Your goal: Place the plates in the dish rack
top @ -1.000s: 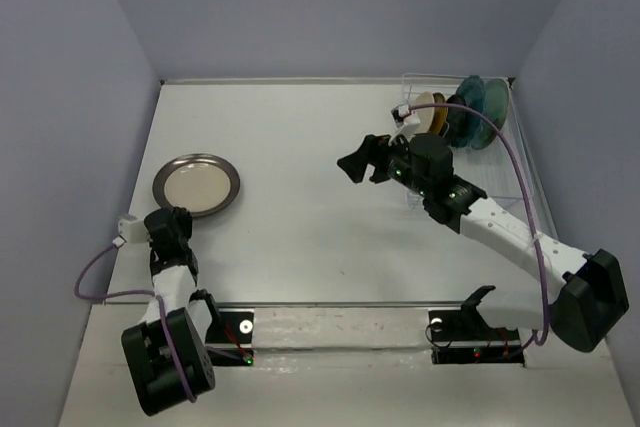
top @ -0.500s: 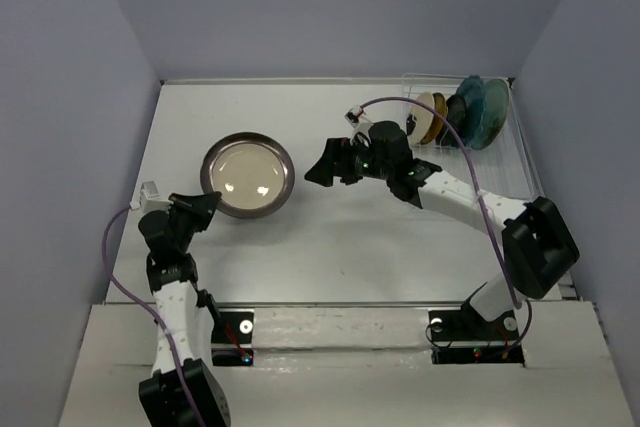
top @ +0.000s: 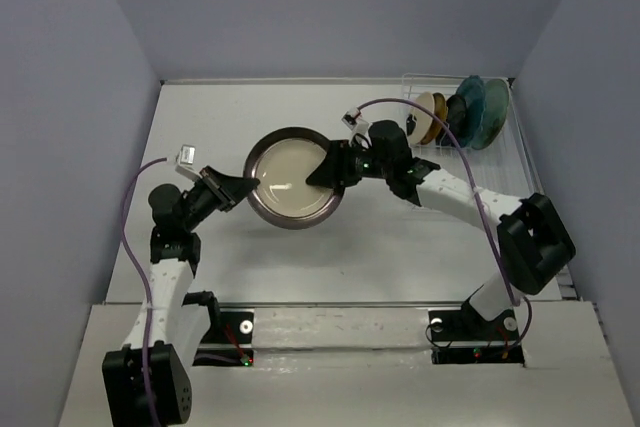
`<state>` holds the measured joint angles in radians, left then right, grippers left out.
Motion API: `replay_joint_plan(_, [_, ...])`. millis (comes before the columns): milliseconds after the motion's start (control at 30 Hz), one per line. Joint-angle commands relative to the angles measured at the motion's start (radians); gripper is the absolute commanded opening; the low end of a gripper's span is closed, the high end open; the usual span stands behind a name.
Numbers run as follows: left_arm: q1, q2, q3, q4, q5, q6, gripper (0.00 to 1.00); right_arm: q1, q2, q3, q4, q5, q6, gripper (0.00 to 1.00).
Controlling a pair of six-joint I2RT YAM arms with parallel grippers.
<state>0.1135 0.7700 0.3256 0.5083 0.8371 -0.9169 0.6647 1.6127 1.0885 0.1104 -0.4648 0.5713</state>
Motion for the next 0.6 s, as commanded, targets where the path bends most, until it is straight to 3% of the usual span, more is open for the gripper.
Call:
replay_joint_plan(0, [-0.087,0.037,0.116,0.179,0.154,-0.097,0.06,0.010,-0.091,-0.067,0.092,-0.090,0.041,0.42])
replay_joint_plan(33, [-0.090,0.043,0.116,0.170,0.152,-0.096,0.06,0.010,-0.108,-0.085,0.138,-0.116,0.058,0.12])
replay_joint_plan(67, [-0.094,0.054,0.119,0.156,0.149,-0.076,0.17,0.010,-0.144,-0.108,0.141,-0.112,0.070,0.07])
replay_joint_plan(133, [-0.097,0.051,0.135,0.089,0.134,-0.034,0.35,0.010,-0.183,-0.122,0.135,-0.094,0.082,0.07])
replay_joint_plan(167, [-0.100,0.046,0.141,0.057,0.125,-0.008,0.55,-0.010,-0.203,-0.125,0.129,-0.078,0.088,0.07])
replay_joint_plan(267, [-0.123,0.031,0.173,-0.072,0.077,0.111,0.82,-0.089,-0.290,-0.108,0.088,-0.011,0.091,0.07])
replay_joint_plan(333, [-0.187,0.031,0.213,-0.178,0.039,0.203,0.88,-0.151,-0.350,-0.063,0.023,0.056,0.070,0.07])
replay_joint_plan(367, [-0.211,0.032,0.228,-0.220,0.021,0.242,0.99,-0.216,-0.365,-0.040,-0.004,0.080,0.059,0.07])
replay_joint_plan(567, [-0.411,0.014,0.299,-0.398,-0.073,0.421,0.99,-0.457,-0.409,0.186,-0.196,0.355,-0.063,0.07])
